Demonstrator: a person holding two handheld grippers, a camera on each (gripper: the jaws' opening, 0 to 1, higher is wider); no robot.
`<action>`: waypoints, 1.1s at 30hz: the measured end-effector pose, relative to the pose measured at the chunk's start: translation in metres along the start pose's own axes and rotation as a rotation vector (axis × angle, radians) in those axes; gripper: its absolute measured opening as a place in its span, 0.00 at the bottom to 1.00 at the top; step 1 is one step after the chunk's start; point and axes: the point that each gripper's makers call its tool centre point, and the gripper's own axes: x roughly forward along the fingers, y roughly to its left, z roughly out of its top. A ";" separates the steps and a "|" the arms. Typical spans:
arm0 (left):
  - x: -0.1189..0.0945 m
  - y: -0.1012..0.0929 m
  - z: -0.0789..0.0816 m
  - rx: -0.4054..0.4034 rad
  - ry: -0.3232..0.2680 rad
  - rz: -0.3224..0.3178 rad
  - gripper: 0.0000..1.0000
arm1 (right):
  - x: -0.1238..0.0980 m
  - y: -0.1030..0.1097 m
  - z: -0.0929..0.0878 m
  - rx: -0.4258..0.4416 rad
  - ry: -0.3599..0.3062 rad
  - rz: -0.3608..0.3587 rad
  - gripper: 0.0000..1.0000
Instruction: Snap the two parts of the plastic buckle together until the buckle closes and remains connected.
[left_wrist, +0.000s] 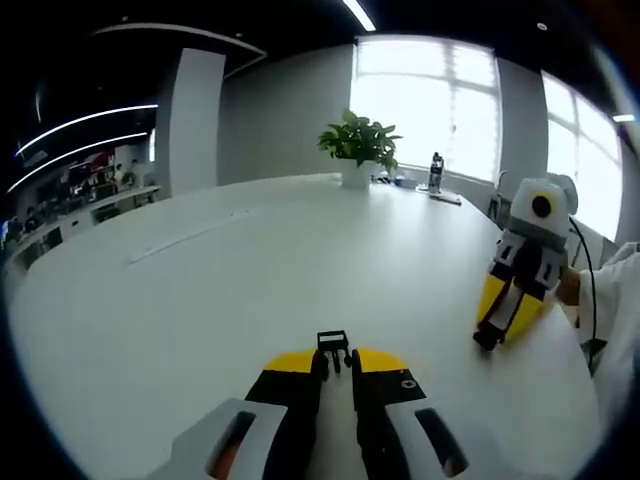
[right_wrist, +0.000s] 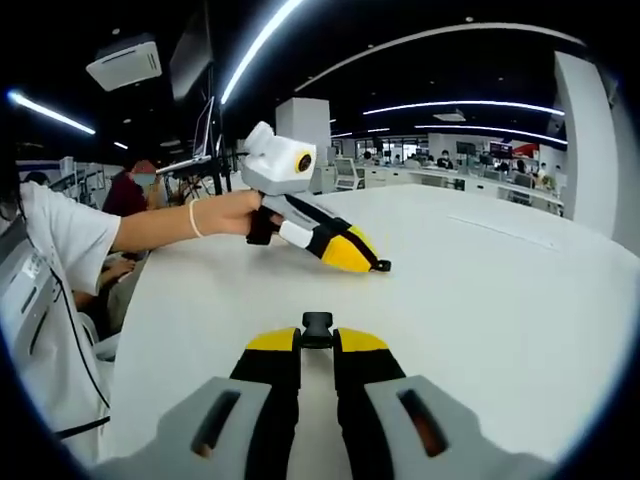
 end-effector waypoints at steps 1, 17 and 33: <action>-0.001 -0.001 -0.001 0.001 0.000 -0.002 0.12 | 0.001 -0.001 0.000 0.001 0.001 -0.001 0.12; -0.025 -0.031 -0.008 0.050 0.010 -0.064 0.12 | 0.000 -0.010 -0.007 -0.001 0.033 -0.023 0.12; -0.042 -0.047 -0.022 0.131 0.040 -0.112 0.12 | 0.002 -0.014 -0.011 -0.012 0.052 -0.025 0.12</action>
